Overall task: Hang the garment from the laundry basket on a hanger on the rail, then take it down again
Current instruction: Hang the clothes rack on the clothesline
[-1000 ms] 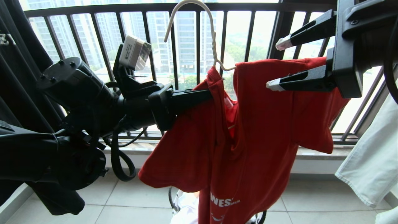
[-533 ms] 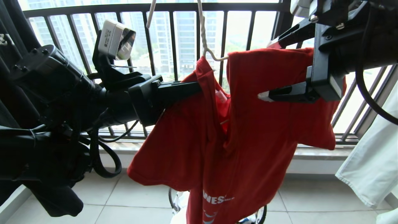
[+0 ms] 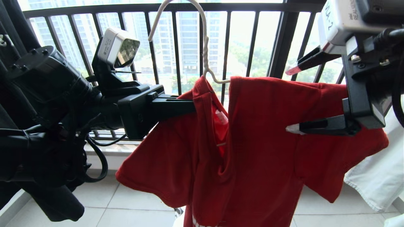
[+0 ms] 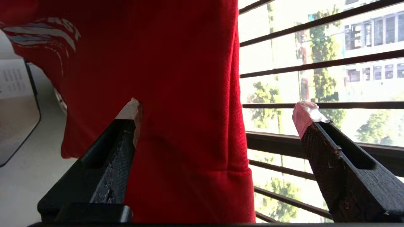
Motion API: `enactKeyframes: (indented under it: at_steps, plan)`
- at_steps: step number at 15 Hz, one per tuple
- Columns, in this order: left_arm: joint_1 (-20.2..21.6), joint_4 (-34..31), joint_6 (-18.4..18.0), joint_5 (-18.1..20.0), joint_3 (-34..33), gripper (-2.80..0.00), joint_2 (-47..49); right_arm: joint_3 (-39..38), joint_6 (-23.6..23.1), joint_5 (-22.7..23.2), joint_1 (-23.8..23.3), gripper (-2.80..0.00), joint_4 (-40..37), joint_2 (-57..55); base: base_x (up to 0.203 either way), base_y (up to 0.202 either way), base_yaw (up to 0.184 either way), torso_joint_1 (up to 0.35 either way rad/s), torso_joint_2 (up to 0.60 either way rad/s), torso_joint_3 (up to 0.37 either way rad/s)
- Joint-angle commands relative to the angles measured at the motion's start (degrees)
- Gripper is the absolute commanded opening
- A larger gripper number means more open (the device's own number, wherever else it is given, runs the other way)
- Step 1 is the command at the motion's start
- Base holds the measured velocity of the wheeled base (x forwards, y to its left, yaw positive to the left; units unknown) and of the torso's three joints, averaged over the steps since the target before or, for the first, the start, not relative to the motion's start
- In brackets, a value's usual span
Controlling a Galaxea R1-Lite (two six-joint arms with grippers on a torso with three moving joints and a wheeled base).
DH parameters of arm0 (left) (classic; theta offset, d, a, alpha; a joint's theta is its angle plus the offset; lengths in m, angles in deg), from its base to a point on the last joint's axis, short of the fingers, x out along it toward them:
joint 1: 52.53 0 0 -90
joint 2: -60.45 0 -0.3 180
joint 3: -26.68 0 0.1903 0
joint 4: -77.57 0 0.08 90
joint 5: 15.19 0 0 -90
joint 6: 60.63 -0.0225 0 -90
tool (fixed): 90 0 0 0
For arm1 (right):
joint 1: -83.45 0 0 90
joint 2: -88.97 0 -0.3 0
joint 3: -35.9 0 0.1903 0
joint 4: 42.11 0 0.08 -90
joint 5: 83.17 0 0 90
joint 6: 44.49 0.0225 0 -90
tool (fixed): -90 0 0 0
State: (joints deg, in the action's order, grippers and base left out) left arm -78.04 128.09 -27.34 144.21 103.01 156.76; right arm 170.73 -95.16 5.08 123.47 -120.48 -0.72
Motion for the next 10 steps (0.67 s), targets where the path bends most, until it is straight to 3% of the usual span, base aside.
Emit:
enactKeyframes:
  at_steps: [1,4,10]
  plan:
    - [0.0,0.6,0.2,1.6,0.0,-2.80,0.8,-0.1,0.7,2.2,0.4,0.00,-2.3,0.3,0.000,0.000,0.000,0.000,0.00,0.000]
    - [0.1,1.1,-0.1,5.2,-0.9,-2.80,0.8,0.0,1.6,4.7,1.0,0.00,-2.4,0.0,0.000,0.000,0.000,0.000,0.00,0.000]
    - [0.0,3.2,-1.0,5.2,-1.4,-2.80,1.5,0.1,6.4,10.4,3.1,0.00,-2.1,-1.1,0.000,0.000,0.000,0.000,0.00,0.000]
